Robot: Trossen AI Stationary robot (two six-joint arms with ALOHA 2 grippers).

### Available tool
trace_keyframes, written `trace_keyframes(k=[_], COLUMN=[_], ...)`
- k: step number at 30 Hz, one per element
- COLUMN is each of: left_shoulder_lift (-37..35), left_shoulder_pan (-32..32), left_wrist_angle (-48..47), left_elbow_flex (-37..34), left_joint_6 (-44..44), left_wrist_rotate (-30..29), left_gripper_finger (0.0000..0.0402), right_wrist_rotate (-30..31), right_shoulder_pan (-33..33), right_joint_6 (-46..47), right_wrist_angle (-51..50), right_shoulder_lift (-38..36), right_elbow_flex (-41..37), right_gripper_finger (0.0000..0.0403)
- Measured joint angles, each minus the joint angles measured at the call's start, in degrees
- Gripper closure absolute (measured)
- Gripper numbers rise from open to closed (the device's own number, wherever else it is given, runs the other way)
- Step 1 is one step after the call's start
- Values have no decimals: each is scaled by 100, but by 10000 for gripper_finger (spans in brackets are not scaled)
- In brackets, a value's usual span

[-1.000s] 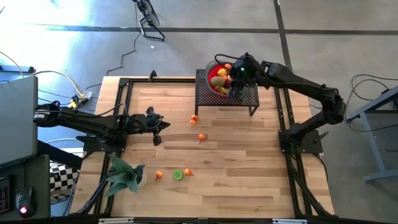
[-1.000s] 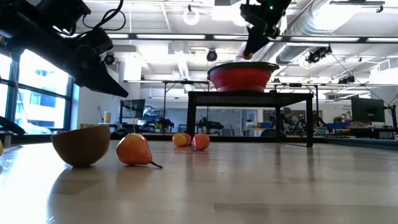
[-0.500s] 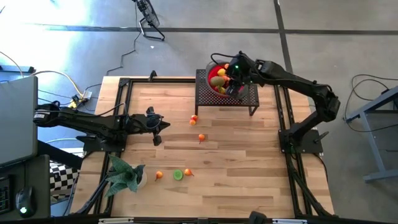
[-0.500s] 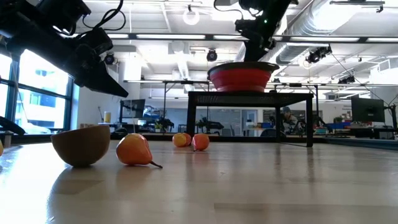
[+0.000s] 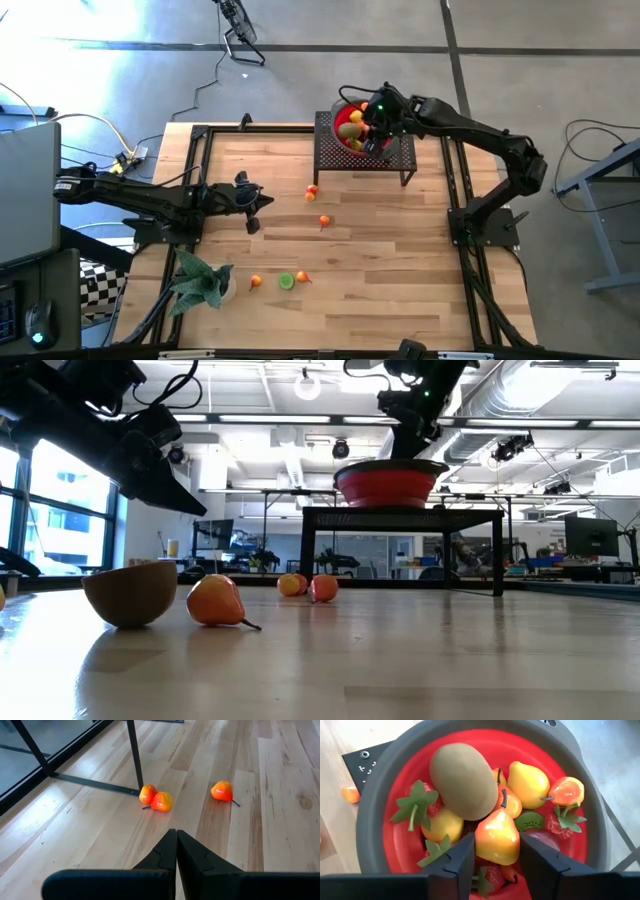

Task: Pick & Place Fruit
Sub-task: Put the pear into the strainer on the shelf

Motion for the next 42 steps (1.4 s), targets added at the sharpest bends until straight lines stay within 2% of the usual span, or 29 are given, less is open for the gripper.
trace_keyframes(k=[9, 13, 22, 33, 42], left_shoulder_lift=[1, 1, 1, 1, 1], left_shoulder_pan=[0, 0, 0, 0, -2], left_wrist_angle=[1, -1, -1, -1, -1], left_elbow_flex=[-1, 1, -1, -1, -1], left_joint_6=[0, 0, 2, 1, 0], left_wrist_rotate=[2, 3, 5, 8, 32], left_gripper_finger=[396, 396, 396, 396, 396], right_wrist_rotate=[105, 81, 74, 26, -633], right_shoulder_pan=[2, 15, 453, 1500, 2318], right_joint_6=[-4, 22, 39, 43, 42], right_wrist_angle=[-4, -16, -4, 229, 1332], right_shoulder_lift=[0, -41, -418, -535, -535], right_elbow_flex=[0, 0, 0, 0, 0], right_gripper_finger=[193, 181, 216, 256, 261])
